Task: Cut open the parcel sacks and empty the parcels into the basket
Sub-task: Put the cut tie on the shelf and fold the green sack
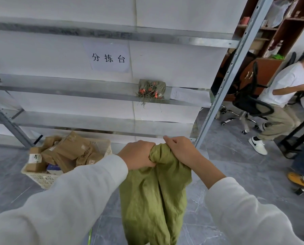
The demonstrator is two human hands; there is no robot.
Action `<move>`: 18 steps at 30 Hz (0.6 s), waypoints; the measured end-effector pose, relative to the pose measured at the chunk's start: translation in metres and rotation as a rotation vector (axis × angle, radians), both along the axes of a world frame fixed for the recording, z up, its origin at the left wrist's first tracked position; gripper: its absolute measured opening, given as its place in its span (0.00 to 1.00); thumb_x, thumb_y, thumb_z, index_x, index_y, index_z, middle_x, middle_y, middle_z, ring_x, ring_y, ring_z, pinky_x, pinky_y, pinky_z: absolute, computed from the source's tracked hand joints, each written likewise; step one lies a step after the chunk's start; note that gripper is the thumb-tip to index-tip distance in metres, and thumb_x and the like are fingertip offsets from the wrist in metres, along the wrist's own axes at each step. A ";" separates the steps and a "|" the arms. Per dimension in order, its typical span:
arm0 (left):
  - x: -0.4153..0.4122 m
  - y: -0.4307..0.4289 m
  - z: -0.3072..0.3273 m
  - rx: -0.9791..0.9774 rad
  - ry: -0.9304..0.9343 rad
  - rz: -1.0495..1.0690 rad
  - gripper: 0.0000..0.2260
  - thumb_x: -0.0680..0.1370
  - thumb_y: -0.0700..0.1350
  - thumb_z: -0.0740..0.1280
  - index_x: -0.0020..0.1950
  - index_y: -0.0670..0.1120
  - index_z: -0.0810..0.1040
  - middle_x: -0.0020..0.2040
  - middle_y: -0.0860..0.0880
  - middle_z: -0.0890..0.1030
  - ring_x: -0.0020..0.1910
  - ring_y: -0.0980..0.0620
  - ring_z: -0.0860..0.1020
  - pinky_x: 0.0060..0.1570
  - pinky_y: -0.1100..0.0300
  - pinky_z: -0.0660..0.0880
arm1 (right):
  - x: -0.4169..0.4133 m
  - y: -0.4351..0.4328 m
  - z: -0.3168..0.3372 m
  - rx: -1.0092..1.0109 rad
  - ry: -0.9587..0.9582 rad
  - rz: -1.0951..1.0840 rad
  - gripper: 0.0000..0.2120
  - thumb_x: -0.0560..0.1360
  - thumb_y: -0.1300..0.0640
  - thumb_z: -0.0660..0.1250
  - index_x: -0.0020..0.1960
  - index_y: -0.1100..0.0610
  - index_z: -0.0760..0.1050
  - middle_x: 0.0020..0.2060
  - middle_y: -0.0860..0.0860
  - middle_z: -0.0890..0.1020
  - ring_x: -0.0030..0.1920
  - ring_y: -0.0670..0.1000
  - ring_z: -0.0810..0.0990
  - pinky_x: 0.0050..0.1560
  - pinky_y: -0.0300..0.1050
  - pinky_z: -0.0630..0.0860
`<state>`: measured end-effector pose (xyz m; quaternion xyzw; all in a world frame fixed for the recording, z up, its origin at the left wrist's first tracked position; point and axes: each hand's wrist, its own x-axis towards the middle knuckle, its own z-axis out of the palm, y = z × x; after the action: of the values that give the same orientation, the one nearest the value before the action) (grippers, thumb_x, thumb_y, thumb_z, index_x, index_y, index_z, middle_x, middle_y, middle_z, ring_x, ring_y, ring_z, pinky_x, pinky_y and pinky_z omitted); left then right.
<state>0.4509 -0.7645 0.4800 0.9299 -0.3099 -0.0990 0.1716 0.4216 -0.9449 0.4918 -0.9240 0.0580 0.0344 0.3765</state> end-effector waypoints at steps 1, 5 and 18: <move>0.005 -0.002 0.002 -0.033 0.048 0.017 0.09 0.68 0.54 0.70 0.39 0.51 0.74 0.36 0.54 0.78 0.36 0.53 0.78 0.34 0.59 0.71 | -0.002 -0.002 0.003 -0.185 -0.109 0.042 0.21 0.80 0.39 0.52 0.36 0.51 0.69 0.30 0.47 0.74 0.34 0.48 0.73 0.39 0.44 0.69; 0.027 -0.006 0.014 -0.232 0.330 0.101 0.08 0.69 0.46 0.72 0.40 0.42 0.79 0.35 0.45 0.81 0.33 0.48 0.79 0.36 0.54 0.76 | -0.010 -0.010 0.008 -0.688 -0.505 0.251 0.30 0.78 0.31 0.44 0.64 0.48 0.71 0.53 0.48 0.75 0.53 0.49 0.74 0.59 0.48 0.70; 0.019 -0.011 0.024 0.246 -0.394 -0.039 0.45 0.59 0.78 0.63 0.67 0.51 0.64 0.55 0.53 0.77 0.50 0.51 0.77 0.51 0.53 0.73 | 0.016 -0.035 -0.008 0.013 -0.054 0.292 0.09 0.79 0.40 0.58 0.43 0.40 0.72 0.39 0.41 0.80 0.41 0.41 0.78 0.41 0.38 0.69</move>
<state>0.4697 -0.7755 0.5042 0.9390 -0.3411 0.0439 -0.0085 0.4381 -0.9797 0.4841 -0.9207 -0.0877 0.0643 0.3748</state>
